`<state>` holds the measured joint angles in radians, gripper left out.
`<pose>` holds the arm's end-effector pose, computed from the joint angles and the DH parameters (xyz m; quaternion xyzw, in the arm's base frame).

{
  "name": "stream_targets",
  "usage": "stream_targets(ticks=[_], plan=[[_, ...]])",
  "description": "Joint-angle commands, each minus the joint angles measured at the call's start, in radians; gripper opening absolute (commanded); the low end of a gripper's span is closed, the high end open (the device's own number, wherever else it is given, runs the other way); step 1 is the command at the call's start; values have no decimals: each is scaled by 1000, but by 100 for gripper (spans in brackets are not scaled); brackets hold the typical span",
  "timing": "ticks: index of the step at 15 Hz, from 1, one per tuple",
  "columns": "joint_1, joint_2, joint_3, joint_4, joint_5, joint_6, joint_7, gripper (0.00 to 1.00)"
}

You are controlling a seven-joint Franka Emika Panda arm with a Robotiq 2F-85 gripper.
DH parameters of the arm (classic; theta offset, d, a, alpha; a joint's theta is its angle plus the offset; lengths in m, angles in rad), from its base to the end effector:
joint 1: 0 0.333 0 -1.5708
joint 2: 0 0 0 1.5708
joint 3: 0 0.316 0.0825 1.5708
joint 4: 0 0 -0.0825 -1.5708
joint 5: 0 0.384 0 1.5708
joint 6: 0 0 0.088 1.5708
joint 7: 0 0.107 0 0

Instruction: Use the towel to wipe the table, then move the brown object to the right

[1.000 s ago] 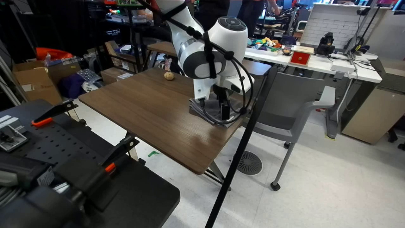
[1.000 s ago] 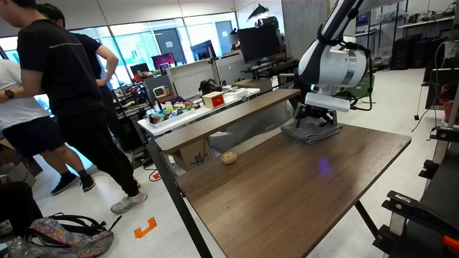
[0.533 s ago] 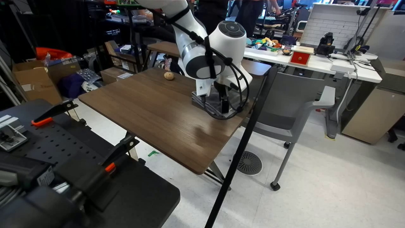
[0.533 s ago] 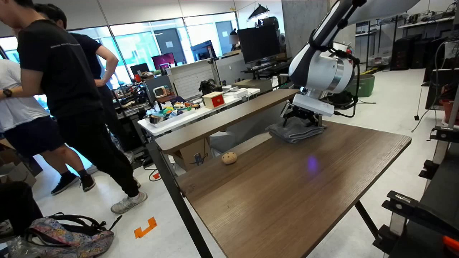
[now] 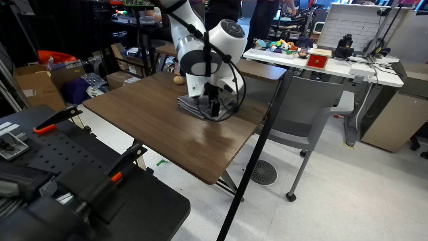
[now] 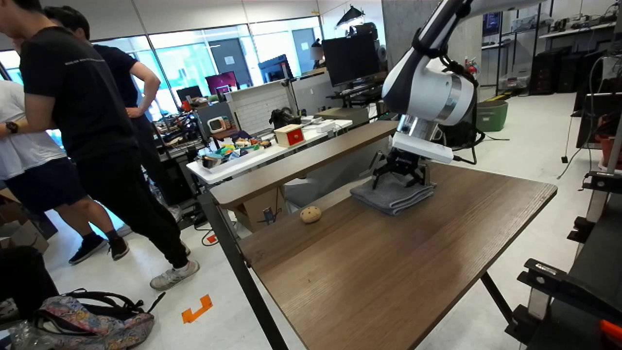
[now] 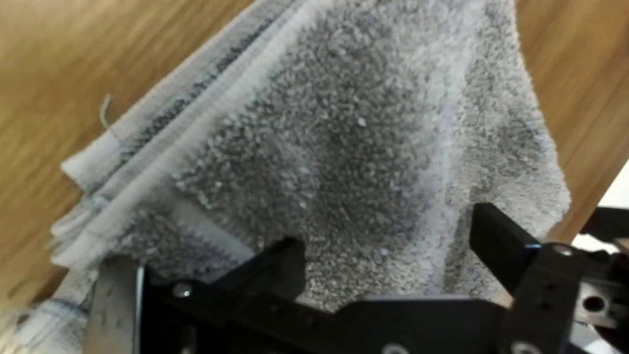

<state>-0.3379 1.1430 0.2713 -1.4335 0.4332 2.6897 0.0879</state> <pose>0.6952 -0.0932 0.0269 -0.9128 0.3386 -0.0538 0.2218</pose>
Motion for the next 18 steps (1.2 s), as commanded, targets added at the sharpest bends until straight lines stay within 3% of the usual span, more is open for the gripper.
stream_targets(ticks=[1, 3, 5, 14, 16, 18], plan=[[-25, -85, 67, -243, 50, -18, -105, 100], [-17, -111, 58, -307, 41, -56, -113, 100], [12, -139, -1, -329, 20, -131, -72, 100], [88, -162, -335, -298, -66, -198, 89, 100], [82, -165, -368, -298, -87, -217, 98, 100], [70, -181, -351, -321, -90, -233, 67, 100]])
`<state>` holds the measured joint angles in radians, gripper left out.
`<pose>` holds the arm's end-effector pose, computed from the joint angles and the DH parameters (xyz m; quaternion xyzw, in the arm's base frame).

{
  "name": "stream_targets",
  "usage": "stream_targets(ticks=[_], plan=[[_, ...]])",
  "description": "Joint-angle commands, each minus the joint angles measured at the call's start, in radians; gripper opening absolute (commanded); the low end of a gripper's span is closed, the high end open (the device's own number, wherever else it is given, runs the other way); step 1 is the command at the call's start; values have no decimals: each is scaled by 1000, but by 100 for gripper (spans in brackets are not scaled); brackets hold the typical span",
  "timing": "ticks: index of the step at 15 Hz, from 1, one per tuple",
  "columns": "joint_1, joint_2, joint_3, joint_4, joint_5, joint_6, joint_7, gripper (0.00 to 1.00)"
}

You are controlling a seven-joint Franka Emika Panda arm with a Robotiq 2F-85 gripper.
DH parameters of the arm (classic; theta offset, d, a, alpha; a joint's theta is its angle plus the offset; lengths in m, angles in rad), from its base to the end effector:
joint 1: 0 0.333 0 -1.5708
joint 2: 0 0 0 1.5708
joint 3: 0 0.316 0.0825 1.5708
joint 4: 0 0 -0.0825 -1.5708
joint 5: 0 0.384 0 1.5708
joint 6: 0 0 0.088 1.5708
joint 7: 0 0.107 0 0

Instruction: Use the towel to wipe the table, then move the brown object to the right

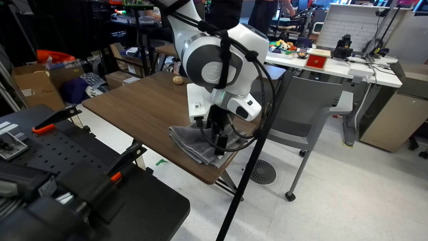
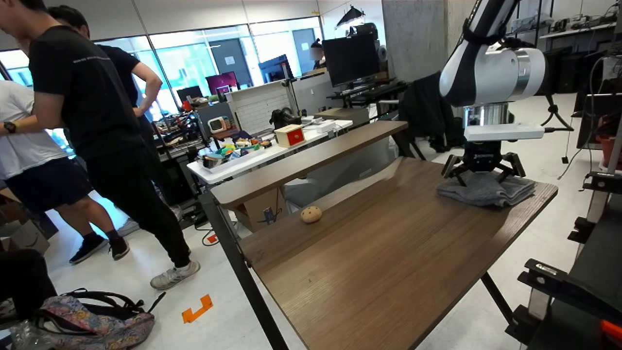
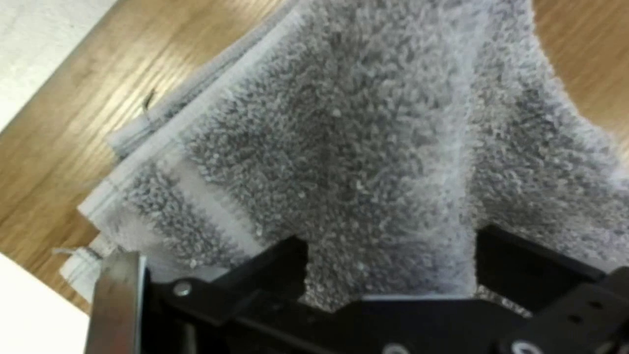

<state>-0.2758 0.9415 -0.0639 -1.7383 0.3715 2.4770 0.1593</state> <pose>0.5785 -0.2056 0.0237 -0.9156 0.3837 0.0890 0.0805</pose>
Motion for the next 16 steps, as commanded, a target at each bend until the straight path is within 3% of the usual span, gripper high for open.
stream_targets(ticks=[1, 9, 10, 11, 16], plan=[[-3, 13, 12, -29, -18, -23, -36, 100], [30, 11, 176, -125, 31, 71, -155, 100], [57, 4, 167, -136, 11, 69, -137, 100], [31, -39, 140, -94, 6, 1, -115, 100], [67, -49, 148, -120, 3, 17, -113, 100]])
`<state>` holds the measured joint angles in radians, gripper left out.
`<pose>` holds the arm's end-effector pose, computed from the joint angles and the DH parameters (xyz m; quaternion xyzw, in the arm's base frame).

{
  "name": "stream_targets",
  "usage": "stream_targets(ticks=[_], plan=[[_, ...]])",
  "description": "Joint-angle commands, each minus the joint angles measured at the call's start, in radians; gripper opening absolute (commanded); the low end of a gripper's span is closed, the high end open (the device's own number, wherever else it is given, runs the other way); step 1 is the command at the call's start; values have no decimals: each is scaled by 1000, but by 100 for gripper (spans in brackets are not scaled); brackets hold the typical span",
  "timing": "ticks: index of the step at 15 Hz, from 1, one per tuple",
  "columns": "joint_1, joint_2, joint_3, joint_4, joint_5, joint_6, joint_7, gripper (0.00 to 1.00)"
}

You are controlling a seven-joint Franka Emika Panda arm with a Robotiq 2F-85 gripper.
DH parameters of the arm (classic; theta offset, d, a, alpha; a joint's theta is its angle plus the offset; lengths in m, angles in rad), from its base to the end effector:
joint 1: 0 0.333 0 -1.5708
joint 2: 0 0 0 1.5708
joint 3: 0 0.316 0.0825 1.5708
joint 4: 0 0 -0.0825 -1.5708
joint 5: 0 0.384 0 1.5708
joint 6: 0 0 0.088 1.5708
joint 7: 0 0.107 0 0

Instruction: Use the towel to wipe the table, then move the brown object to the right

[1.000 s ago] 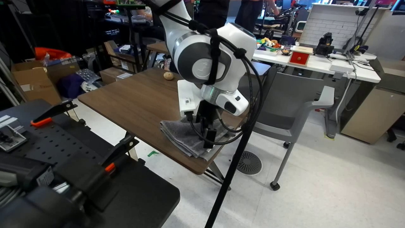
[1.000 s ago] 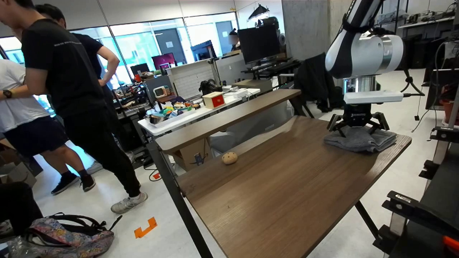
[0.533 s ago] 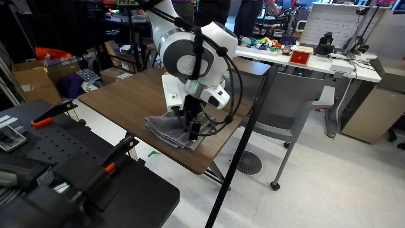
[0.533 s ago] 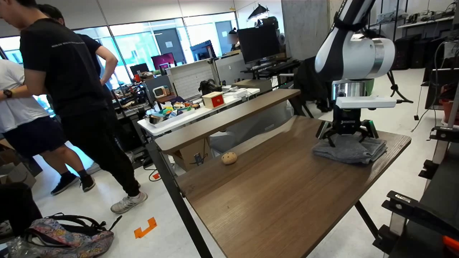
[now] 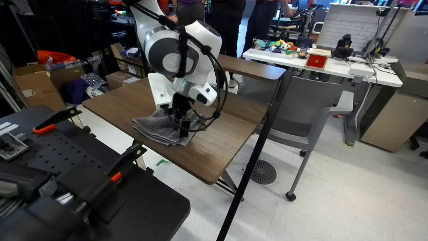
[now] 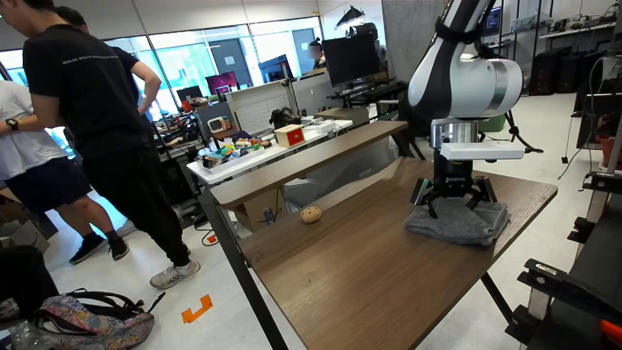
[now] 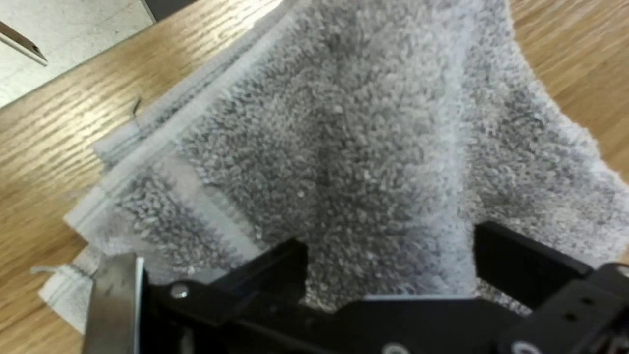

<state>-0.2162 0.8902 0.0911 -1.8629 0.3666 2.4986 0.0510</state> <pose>0.5737 -0.0716 0.0195 -0.9502 0.2549 0.1224 0.1313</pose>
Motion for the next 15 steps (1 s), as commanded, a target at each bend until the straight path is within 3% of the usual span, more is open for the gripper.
stream_targets(ticks=[1, 5, 7, 10, 15], plan=[[5, 7, -15, 25, 13, 29, -2, 100], [15, 49, 3, 47, 6, 269, -32, 100], [23, 75, 20, 33, -7, 322, -34, 100], [54, 111, 22, 19, -24, 282, -5, 100], [13, 110, 166, -20, -18, 271, -131, 100]])
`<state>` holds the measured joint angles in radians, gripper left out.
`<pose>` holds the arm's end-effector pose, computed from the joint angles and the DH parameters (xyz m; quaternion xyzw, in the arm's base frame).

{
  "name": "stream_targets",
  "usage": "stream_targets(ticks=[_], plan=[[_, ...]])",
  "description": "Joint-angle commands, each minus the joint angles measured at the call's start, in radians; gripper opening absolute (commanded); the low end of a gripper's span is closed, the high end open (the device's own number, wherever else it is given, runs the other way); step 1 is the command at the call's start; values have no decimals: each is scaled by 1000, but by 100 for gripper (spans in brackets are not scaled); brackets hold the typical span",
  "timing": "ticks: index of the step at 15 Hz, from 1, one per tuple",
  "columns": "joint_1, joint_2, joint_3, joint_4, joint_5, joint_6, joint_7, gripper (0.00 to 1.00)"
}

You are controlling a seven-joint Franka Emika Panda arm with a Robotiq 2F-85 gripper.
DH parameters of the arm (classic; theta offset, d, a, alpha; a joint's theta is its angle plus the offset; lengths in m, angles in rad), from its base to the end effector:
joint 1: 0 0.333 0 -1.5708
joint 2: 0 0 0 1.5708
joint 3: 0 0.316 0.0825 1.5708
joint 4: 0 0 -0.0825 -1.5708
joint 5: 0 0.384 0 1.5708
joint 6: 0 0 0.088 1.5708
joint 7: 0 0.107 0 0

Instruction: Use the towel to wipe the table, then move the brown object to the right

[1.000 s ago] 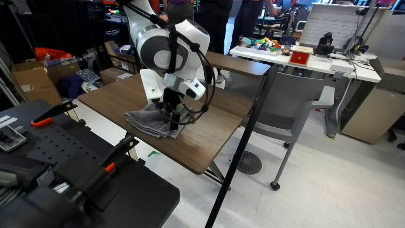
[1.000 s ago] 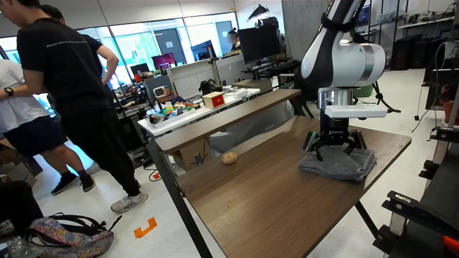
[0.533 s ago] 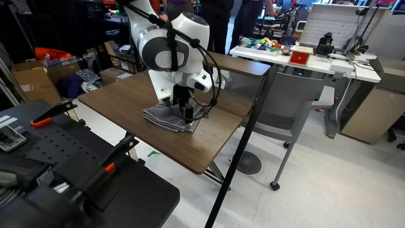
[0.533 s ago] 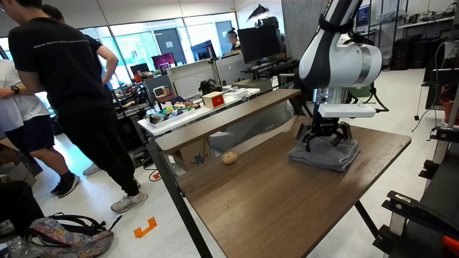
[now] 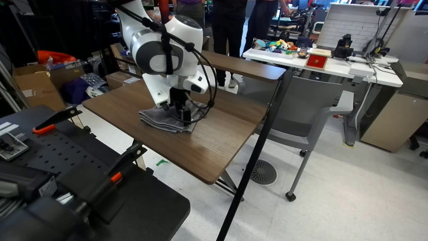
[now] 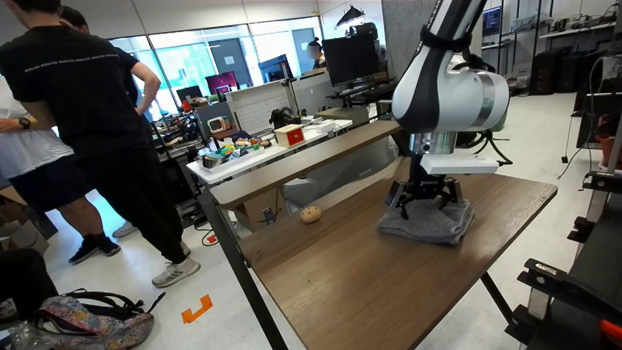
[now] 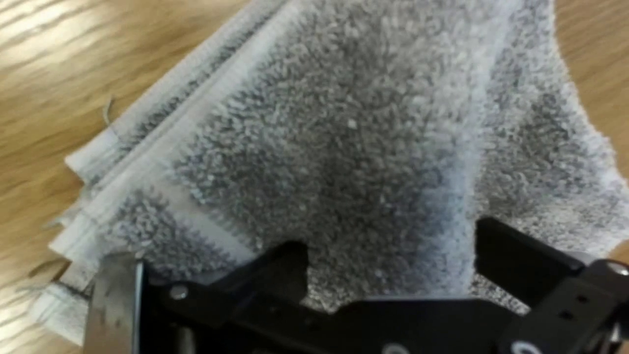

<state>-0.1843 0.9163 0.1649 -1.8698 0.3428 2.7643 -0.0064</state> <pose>0.5974 -0.0235 0.0236 -0.9724 0.1958 0.0122 0.1265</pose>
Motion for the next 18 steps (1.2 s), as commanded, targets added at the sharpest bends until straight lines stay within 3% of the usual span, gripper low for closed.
stream_targets(ticks=[1, 4, 5, 12, 18], plan=[[-18, 88, 114, -18, 3, 7, -96, 100], [5, 104, 162, -34, -15, 11, -155, 100], [-2, 4, 128, -41, -5, -2, -105, 100], [3, -3, 117, -20, 0, -1, -81, 100], [-51, 87, 198, 74, 41, 25, -132, 100]])
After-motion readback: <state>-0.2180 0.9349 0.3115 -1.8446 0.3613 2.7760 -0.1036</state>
